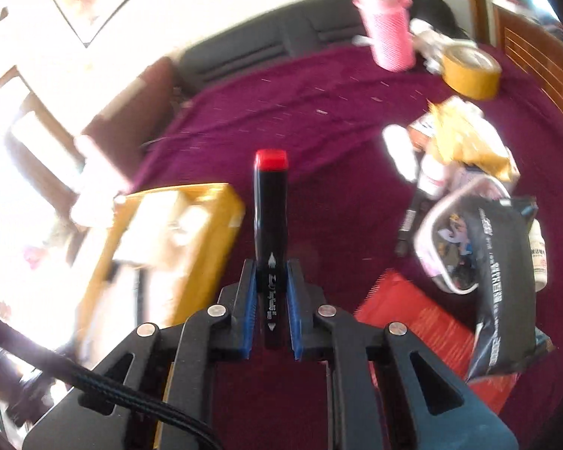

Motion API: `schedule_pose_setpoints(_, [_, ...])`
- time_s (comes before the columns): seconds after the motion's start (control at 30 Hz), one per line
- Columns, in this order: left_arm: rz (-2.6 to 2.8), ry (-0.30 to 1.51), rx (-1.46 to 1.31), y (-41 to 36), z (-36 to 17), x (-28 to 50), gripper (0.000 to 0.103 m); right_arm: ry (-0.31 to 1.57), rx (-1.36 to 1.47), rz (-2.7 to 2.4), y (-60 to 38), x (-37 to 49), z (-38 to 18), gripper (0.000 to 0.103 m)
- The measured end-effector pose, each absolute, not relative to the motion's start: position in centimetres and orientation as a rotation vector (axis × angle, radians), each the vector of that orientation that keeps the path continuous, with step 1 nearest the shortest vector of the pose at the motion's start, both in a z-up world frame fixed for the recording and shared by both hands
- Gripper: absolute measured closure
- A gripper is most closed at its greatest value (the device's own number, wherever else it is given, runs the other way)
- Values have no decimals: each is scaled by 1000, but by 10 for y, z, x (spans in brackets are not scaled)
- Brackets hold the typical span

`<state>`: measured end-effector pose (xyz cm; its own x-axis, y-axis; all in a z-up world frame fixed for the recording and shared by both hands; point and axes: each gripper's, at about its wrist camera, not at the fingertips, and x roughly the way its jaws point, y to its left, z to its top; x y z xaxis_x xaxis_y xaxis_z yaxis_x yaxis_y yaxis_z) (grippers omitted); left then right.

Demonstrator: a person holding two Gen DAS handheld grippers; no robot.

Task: Organize objects
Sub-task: 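Hold the marker over the tray with the left tool while the right tool grasps the red-capped black marker, then release the black marker in the tray with the left tool while the right tool lowers the red-capped marker there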

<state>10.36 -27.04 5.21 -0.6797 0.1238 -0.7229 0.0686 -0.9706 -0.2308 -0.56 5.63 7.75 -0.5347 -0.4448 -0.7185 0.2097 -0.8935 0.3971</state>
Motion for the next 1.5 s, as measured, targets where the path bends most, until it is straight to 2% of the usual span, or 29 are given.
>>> schedule_pose_setpoints(0.27, [2692,-329,-1500,-264,27,52,89,-298,1141,-2247,10,30,115,90])
schedule_pose_setpoints(0.33, [2683,-308,-1551,-262,19,45,89,-275,1168,-2165,-6,33,115,90])
schedule_pose_setpoints(0.47, [2707,-397,-1518,-266,10,49,86,-165,1293,-2043,-50,26,94,90])
schedule_pose_setpoints(0.53, [2698,-456,-1478,-269,8,52,73,-99,1349,-2033,-70,17,80,90])
schedule_pose_setpoints(0.63, [2706,-503,-1452,-273,7,59,59,-23,1442,-2012,-100,-6,52,90])
schedule_pose_setpoints(0.67, [2708,-532,-1443,-275,8,61,58,2,1462,-2013,-114,-15,44,90])
schedule_pose_setpoints(1.0, [2652,-756,-1350,-298,5,66,57,152,1560,-2016,-156,-25,8,90])
schedule_pose_setpoints(1.2, [2645,-779,-1343,-299,9,61,57,206,1585,-1978,-154,-3,11,90])
schedule_pose_setpoints(1.3, [2654,-765,-1344,-295,10,59,55,289,1569,-1999,-158,5,14,86])
schedule_pose_setpoints(1.37, [2652,-766,-1340,-295,10,60,54,234,1560,-2013,-152,4,19,78])
schedule_pose_setpoints(1.5, [2666,-742,-1348,-295,10,60,54,82,1449,-2084,-113,9,47,72])
